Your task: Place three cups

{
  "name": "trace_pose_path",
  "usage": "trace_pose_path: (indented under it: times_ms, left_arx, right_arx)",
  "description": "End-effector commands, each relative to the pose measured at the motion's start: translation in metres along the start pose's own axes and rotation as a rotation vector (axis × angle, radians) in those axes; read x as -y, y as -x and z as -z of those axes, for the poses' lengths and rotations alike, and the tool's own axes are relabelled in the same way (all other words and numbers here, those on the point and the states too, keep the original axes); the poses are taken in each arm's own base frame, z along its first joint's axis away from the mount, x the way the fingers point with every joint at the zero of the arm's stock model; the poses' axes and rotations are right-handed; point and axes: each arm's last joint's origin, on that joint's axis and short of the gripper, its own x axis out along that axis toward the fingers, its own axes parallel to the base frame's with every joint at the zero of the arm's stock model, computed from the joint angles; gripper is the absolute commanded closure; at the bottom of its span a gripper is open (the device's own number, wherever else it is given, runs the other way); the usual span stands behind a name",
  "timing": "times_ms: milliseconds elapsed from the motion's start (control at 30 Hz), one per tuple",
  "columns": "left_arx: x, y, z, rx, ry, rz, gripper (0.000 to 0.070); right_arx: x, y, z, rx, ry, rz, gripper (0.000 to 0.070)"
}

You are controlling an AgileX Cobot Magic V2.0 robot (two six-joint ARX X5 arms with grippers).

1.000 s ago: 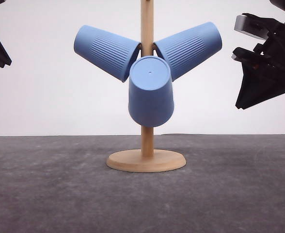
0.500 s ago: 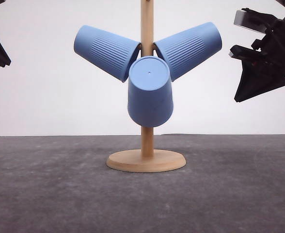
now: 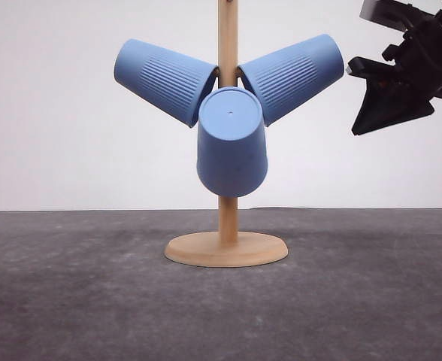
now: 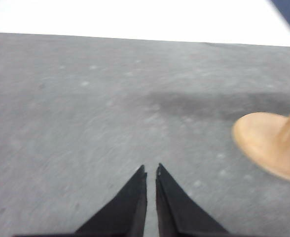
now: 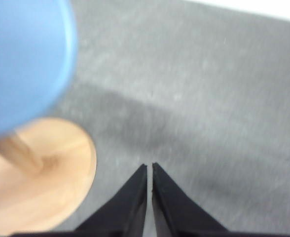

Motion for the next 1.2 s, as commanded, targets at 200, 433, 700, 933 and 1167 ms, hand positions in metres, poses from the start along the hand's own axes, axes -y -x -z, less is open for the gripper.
trace_pose_path:
  times_ms: [200, 433, 700, 933, 1167]
  left_arx:
    - [-0.003, 0.007, 0.021, 0.091, 0.003, -0.091, 0.0688]
    - [-0.004, 0.007, 0.021, 0.102, 0.025, -0.142, 0.0688]
    - [-0.004, 0.007, 0.021, 0.098, 0.028, -0.141, 0.0688]
    - [-0.004, 0.007, 0.021, 0.099, 0.028, -0.141, 0.0688]
    - [-0.004, 0.007, 0.021, 0.099, 0.028, -0.141, 0.0688]
  right_arx:
    - [-0.001, 0.0, -0.012, 0.096, 0.032, 0.001, 0.0687]
    - [-0.001, 0.001, -0.018, 0.159, 0.049, 0.004, 0.0686]
    - [-0.001, 0.002, -0.023, 0.211, 0.062, 0.007, 0.0686]
    - [-0.001, 0.002, -0.024, 0.212, 0.063, 0.007, 0.0686]
    - [0.0, 0.017, -0.023, 0.177, 0.142, 0.087, 0.0686]
